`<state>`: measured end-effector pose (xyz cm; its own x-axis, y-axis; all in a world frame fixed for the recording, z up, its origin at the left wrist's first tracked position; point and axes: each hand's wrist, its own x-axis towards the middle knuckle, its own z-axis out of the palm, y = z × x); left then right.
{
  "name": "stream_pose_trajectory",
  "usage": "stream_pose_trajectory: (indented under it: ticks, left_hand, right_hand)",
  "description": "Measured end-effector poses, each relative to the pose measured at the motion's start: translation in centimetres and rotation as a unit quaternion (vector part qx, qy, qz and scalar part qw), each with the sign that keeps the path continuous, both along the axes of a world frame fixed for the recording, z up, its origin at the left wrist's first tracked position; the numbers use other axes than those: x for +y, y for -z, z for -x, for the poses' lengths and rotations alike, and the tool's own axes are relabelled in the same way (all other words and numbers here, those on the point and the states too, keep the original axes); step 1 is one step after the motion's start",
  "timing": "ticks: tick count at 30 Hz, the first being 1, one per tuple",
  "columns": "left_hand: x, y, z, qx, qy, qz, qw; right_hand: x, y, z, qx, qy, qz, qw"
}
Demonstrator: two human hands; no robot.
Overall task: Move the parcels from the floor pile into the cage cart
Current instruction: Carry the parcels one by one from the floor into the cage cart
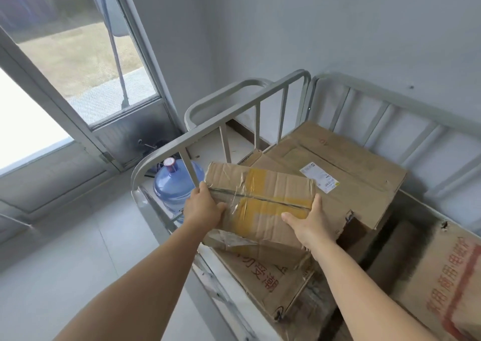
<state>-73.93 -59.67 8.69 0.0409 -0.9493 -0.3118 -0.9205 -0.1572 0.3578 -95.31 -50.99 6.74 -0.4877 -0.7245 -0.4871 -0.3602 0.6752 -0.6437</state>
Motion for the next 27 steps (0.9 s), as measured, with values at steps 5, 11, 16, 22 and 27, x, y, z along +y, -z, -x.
stream_pose_trajectory:
  ticks: [5, 11, 16, 22, 27]
  left_hand:
    - [-1.4, 0.1, 0.3, -0.015, 0.009, -0.015, 1.0]
    - [-0.1, -1.1, 0.2, -0.04, 0.034, 0.009, 0.999]
    - [2.5, -3.7, -1.5, -0.069, 0.069, 0.062, 0.993]
    - [7.5, -7.6, -7.4, -0.085, 0.039, 0.121, 0.988]
    - [14.5, -9.9, -15.0, -0.109, -0.026, 0.137, 0.984]
  right_hand:
    - [-1.7, 0.4, 0.7, 0.004, -0.03, -0.024, 0.999]
    - [-1.1, -1.2, -0.2, 0.136, -0.099, -0.022, 0.985]
    - [-0.7, -4.4, -3.1, 0.208, -0.206, 0.039, 0.955]
    - [0.0, -7.7, -9.4, 0.226, -0.326, 0.109, 0.911]
    - [2.6, -9.9, -17.4, 0.227, -0.417, 0.151, 0.867]
